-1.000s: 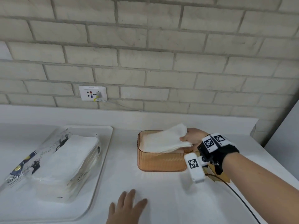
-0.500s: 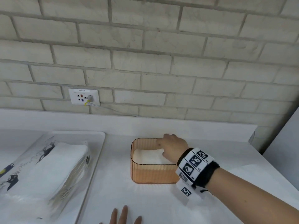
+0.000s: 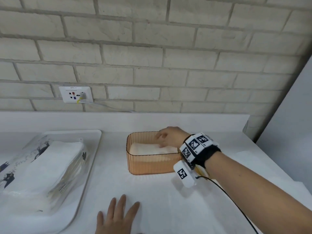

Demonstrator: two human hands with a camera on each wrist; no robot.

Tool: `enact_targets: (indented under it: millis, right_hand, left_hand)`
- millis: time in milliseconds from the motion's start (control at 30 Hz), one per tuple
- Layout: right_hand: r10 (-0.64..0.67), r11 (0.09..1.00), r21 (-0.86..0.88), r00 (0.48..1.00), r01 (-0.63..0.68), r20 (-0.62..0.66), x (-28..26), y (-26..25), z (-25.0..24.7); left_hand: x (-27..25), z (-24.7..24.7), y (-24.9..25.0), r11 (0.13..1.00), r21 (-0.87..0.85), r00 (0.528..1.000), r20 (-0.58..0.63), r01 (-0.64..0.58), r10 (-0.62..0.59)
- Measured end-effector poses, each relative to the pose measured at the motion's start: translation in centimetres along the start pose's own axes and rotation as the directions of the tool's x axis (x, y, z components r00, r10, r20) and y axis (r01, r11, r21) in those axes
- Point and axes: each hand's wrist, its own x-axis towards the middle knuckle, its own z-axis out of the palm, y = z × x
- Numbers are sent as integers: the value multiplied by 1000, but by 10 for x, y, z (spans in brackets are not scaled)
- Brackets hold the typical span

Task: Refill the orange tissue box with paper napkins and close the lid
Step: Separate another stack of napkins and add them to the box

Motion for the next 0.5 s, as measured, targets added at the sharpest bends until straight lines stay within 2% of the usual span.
enact_targets:
  millis: [33, 67, 133, 200, 267, 367, 500]
  right_hand:
    - [1, 996, 90, 997, 6, -73, -19, 4, -11]
    - [9, 987, 159, 992, 11, -127, -41, 9, -19]
    - [48, 972, 234, 984, -7, -173, -89, 26, -28]
    - [131, 959, 271, 976, -80, -176, -139, 47, -27]
    - [240, 933, 306, 959, -186, -149, -184, 69, -17]
    - [371, 889, 319, 925, -328, -84, -236, 97, 14]
    - [441, 842, 360, 897, -401, -32, -279, 111, 56]
  left_hand:
    - [2, -19, -3, 991, -107, 988, 129, -77, 91]
    - [3, -36, -1, 969, -242, 959, 260, -44, 109]
    - [10, -43, 13, 945, -310, 973, 164, -104, 161]
    - [20, -54, 32, 924, -361, 972, 142, -127, 189]
    - [24, -59, 55, 912, -398, 972, 162, -94, 171]
    - [21, -60, 93, 934, -355, 957, 256, -36, 134]
    - [12, -59, 126, 937, -347, 939, 334, 38, 85]
